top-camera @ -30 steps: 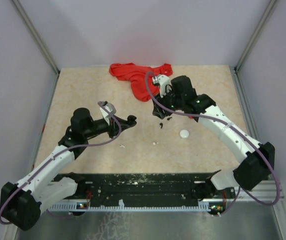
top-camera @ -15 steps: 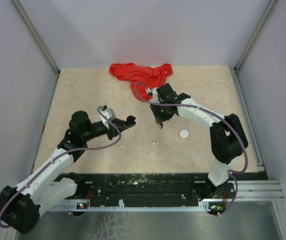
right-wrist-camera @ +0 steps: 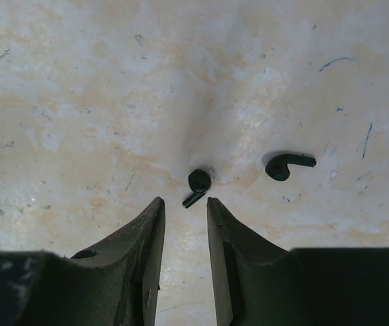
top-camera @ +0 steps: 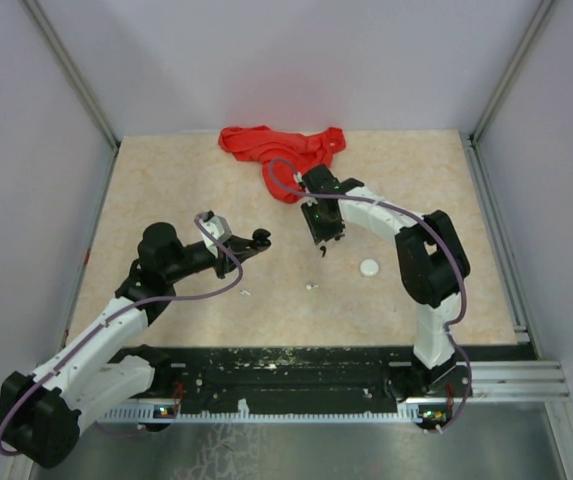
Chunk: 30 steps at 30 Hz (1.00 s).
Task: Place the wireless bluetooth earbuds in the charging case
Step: Adjust the charging case, then pick up the earbud from the center of the board.
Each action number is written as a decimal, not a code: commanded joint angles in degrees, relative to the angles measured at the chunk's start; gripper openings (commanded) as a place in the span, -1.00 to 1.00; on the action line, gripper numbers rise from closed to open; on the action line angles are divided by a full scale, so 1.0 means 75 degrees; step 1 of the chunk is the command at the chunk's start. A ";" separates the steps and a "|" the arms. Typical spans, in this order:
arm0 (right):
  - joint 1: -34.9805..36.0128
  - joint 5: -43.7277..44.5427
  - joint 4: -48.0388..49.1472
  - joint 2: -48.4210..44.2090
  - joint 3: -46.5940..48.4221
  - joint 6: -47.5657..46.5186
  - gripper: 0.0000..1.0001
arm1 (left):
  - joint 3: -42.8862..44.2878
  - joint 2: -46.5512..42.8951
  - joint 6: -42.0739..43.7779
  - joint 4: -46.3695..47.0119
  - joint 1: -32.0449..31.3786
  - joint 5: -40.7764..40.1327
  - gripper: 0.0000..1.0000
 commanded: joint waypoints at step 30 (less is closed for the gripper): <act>0.0266 0.0339 -0.0424 0.0600 0.0495 0.0334 -0.36 | 0.0030 -0.0038 0.0004 0.0259 -0.0047 0.0197 -0.99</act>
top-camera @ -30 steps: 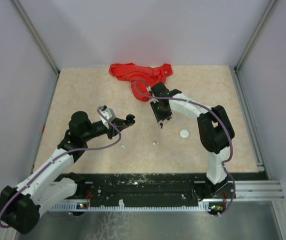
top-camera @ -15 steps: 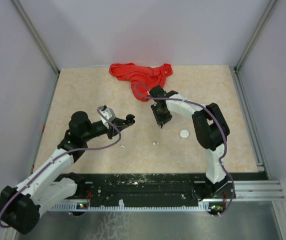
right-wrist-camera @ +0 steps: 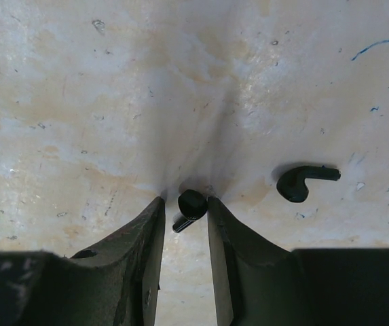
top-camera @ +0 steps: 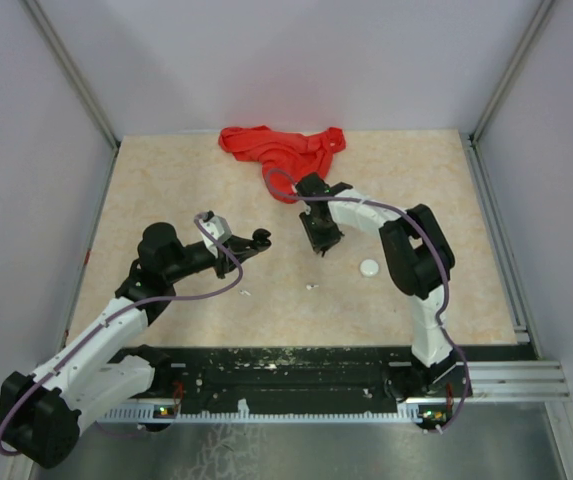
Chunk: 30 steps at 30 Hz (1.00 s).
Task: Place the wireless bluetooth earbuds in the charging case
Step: Pick up the earbud from the center of the board.
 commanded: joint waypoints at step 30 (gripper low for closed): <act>0.0332 -0.0792 -0.0235 -0.0759 0.0080 -0.2792 -0.33 | 0.0042 -0.0023 -0.0065 0.0238 -0.0080 0.0325 -0.99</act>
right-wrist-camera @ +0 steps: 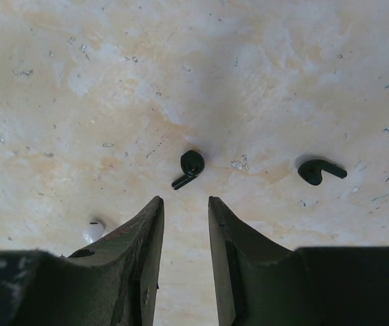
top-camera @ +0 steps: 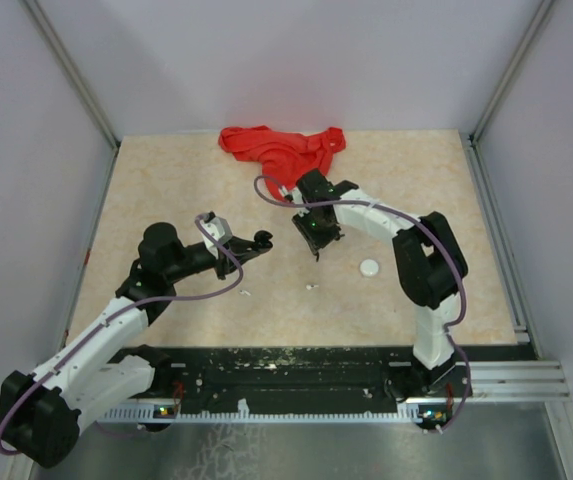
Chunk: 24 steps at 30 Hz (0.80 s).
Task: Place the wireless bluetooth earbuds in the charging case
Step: Pick up the earbud from the center of the board.
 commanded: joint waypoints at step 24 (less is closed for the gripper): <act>0.0296 0.0208 0.0240 0.0809 0.0418 -0.2027 -0.44 | 0.0030 -0.0020 -0.0025 0.0238 -0.0079 0.0217 -0.99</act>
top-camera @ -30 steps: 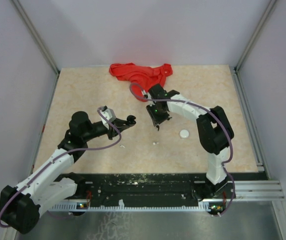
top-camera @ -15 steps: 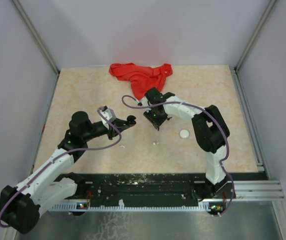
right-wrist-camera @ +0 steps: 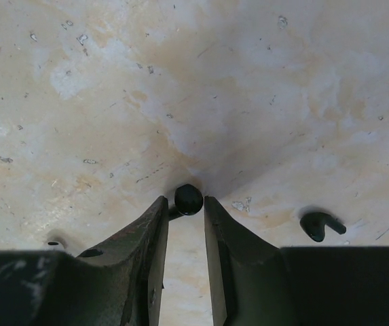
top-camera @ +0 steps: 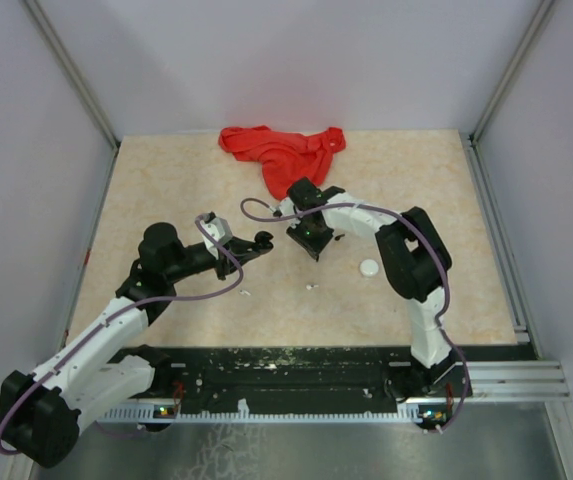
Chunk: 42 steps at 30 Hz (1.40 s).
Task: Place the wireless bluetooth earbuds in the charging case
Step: Pick up the earbud from the center of the board.
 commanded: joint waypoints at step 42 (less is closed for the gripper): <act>-0.0468 -0.0722 0.0672 -0.0974 -0.0584 0.3129 -0.36 | 0.0053 -0.0182 -0.0063 0.0203 -0.0165 0.0124 -0.99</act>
